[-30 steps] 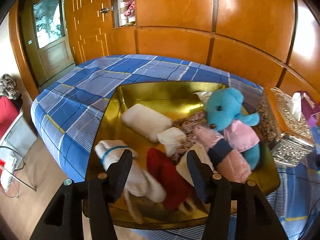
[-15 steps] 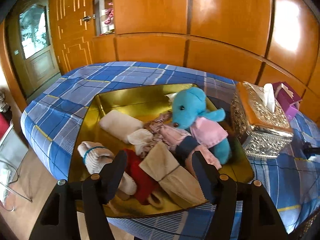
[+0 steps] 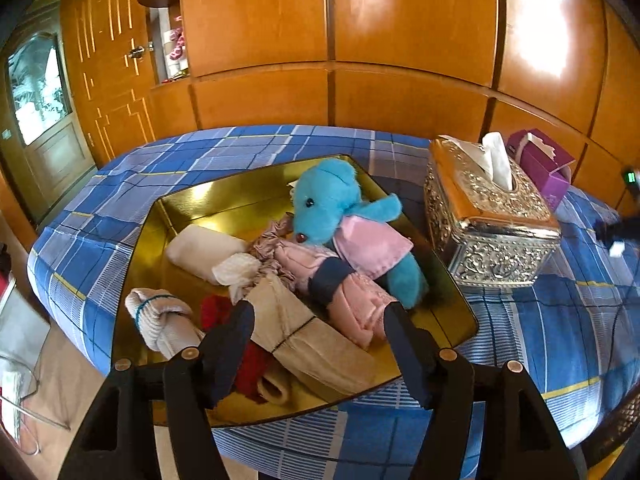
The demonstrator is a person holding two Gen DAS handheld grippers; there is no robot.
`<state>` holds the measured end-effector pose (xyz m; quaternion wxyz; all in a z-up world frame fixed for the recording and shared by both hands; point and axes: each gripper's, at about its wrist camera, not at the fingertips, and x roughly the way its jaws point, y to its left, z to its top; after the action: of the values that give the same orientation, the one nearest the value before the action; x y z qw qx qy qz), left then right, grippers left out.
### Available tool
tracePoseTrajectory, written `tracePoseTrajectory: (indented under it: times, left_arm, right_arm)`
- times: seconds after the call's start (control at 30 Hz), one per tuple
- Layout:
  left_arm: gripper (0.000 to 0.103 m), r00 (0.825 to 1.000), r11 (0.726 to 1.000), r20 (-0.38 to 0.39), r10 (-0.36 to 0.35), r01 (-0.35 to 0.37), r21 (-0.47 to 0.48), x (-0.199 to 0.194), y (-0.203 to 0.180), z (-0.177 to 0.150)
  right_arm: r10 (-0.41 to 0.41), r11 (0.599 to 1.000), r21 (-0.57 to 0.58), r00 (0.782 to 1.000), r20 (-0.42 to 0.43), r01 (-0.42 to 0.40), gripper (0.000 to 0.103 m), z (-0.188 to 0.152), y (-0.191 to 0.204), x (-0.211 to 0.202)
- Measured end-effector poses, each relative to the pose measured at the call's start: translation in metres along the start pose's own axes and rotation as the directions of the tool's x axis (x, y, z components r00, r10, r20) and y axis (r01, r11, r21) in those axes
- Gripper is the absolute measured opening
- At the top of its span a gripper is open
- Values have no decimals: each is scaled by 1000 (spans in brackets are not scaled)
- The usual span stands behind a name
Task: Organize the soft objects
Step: 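Lift the Tempo pack with the right tool over the gold tray, then lower the Tempo pack into the tray and open the right tool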
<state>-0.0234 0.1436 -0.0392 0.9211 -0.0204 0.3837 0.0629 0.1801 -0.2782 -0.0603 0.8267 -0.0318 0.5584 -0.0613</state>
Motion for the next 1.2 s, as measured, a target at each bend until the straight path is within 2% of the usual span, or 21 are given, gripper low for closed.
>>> tracePoseTrajectory:
  times: [0.27, 0.47, 0.6, 0.77, 0.93, 1.07, 1.2]
  left_arm:
    - [68, 1000, 1000, 6, -14, 14, 4, -1, -3, 0]
    - [68, 1000, 1000, 8, -19, 19, -9, -1, -1, 1]
    - [70, 1000, 1000, 10, -17, 17, -18, -2, 2, 2]
    - [70, 1000, 1000, 13, -4, 5, -30, -3, 6, 4]
    - [75, 1000, 999, 23, 16, -15, -39, -7, 11, 4]
    - [75, 999, 999, 28, 26, -25, -45, -8, 14, 5]
    - [75, 999, 998, 31, 33, -32, -50, -9, 16, 5]
  right_arm:
    - [39, 993, -116, 992, 120, -25, 53, 71, 61, -70]
    - [110, 973, -223, 976, 190, -66, 53, 97, 132, -111]
    - [191, 946, -301, 954, 231, -117, 53, 102, 187, -130]
    - [317, 897, -393, 914, 251, -203, 53, 93, 251, -143]
    - [451, 809, -509, 866, 215, -295, 53, 58, 303, -152]
    - [509, 742, -584, 843, 173, -328, 53, 22, 330, -158]
    - [541, 703, -615, 830, 135, -358, 53, -8, 340, -160]
